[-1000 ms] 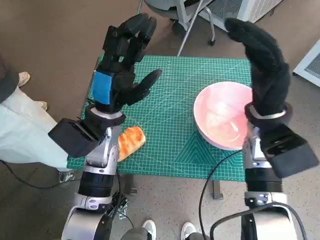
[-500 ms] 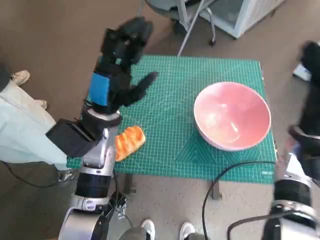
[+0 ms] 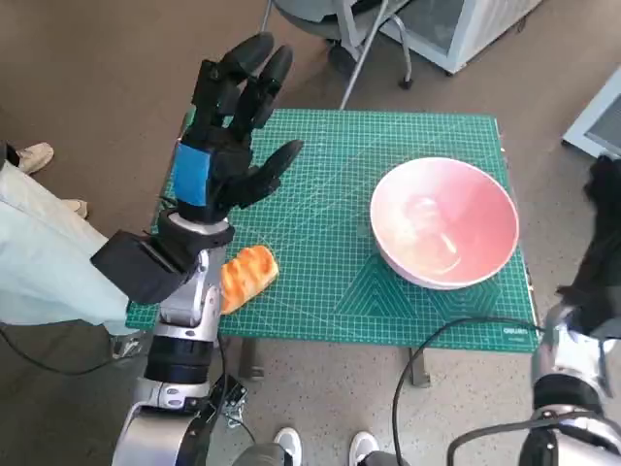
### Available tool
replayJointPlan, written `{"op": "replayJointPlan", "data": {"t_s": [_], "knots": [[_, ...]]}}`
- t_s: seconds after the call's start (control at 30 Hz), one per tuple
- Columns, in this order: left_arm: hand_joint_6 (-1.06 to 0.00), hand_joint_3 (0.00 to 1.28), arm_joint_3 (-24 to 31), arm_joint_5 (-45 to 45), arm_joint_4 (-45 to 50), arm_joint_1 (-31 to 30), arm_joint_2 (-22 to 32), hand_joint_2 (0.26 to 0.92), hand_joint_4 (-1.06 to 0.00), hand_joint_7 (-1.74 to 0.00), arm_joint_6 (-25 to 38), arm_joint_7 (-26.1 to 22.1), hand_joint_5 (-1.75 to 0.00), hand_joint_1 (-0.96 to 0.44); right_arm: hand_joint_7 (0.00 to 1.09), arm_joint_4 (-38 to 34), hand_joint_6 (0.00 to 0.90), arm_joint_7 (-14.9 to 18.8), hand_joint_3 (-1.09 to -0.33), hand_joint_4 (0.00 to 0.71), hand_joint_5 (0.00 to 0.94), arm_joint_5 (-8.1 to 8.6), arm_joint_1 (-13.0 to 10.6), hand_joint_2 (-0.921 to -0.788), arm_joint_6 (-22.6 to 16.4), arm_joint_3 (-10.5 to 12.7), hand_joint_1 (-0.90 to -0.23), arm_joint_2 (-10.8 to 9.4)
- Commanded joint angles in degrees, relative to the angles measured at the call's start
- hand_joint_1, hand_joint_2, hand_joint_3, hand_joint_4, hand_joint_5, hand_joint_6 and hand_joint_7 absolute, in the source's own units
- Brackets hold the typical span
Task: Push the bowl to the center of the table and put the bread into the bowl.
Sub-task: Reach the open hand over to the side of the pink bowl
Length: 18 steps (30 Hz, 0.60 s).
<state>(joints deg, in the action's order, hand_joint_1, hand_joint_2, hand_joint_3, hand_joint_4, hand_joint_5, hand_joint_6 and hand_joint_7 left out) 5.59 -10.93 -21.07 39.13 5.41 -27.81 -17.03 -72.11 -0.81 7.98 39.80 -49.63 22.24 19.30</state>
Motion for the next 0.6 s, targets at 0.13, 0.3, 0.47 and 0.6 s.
{"op": "replayJointPlan", "data": {"t_s": [0.13,0.3,0.47,0.6], "knots": [[0.00,0.30,0.4,-0.1,-0.2,0.4,1.4,0.921,-0.28,-0.54,-0.7,-0.7,0.00,-0.50,0.38,-2.9,0.179,0.5,-0.793,0.281,0.003,1.68,-1.1,-0.921,7.5,1.1,-0.483,-4.3],[0.00,0.30,0.6,-0.1,-0.2,0.0,1.8,0.921,-0.28,-0.53,-1.1,-0.7,0.00,-0.50,0.36,-3.3,0.217,1.0,-0.798,0.291,0.005,2.13,-0.2,-0.921,10.4,1.5,-0.476,-6.9],[0.00,0.30,0.8,-0.3,0.0,-0.6,2.1,0.921,-0.29,-0.52,-1.4,-0.9,0.00,-0.51,0.37,-3.6,0.217,1.1,-0.825,0.295,0.005,2.34,1.4,-0.921,13.6,2.1,-0.459,-8.7],[-0.01,0.29,1.2,-0.3,0.1,-1.0,2.4,0.921,-0.29,-0.52,-1.6,-0.9,0.00,-0.51,0.41,-3.8,0.181,1.0,-0.825,0.289,0.002,2.75,3.2,-0.921,16.0,2.8,-0.464,-10.0]]}}
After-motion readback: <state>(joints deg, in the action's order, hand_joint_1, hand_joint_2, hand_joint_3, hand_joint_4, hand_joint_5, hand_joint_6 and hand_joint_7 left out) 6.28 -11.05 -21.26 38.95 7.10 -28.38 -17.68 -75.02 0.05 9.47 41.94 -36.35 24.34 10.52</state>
